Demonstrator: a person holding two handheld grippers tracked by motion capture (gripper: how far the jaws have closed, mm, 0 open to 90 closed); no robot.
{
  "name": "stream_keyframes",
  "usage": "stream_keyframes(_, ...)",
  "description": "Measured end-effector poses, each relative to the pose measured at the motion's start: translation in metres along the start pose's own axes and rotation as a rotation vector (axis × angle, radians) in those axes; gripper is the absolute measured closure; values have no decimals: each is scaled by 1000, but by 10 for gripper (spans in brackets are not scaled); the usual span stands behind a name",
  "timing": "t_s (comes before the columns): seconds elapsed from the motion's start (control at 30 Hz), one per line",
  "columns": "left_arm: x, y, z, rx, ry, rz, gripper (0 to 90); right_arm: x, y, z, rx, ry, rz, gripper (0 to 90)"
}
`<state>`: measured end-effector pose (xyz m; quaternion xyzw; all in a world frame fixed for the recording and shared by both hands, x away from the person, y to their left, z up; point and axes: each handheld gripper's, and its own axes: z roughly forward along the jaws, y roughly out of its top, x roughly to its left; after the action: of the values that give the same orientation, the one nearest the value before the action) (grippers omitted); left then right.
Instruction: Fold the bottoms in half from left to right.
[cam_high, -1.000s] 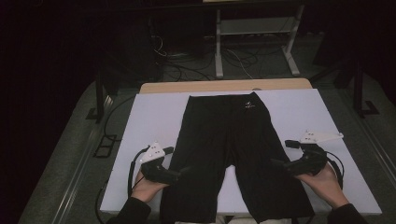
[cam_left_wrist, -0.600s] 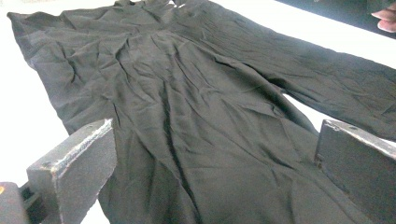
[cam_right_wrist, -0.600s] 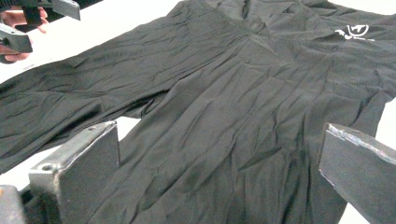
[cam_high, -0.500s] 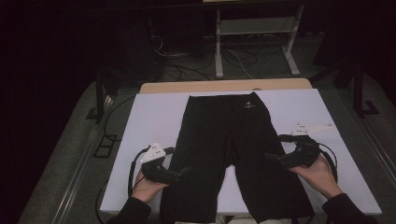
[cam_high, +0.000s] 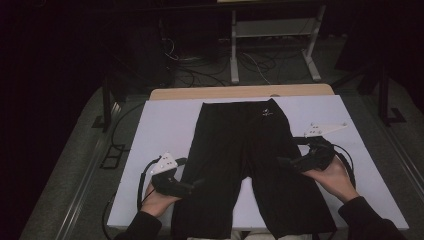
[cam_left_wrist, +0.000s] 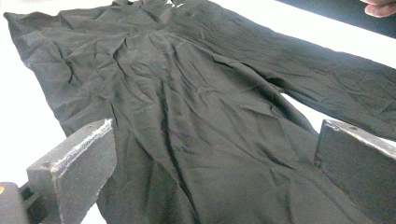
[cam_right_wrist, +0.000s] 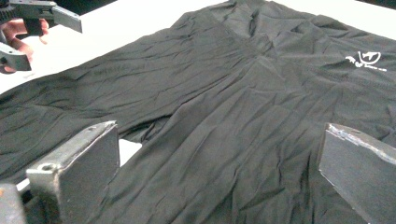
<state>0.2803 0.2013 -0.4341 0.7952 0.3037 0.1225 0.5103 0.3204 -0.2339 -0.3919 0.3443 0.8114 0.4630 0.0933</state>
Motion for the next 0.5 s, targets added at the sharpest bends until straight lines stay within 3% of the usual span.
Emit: stream_keyframes(0.5, -1, 0, 0, 0, -5, 0, 0, 2, 21, 15, 1, 16, -21, 0)
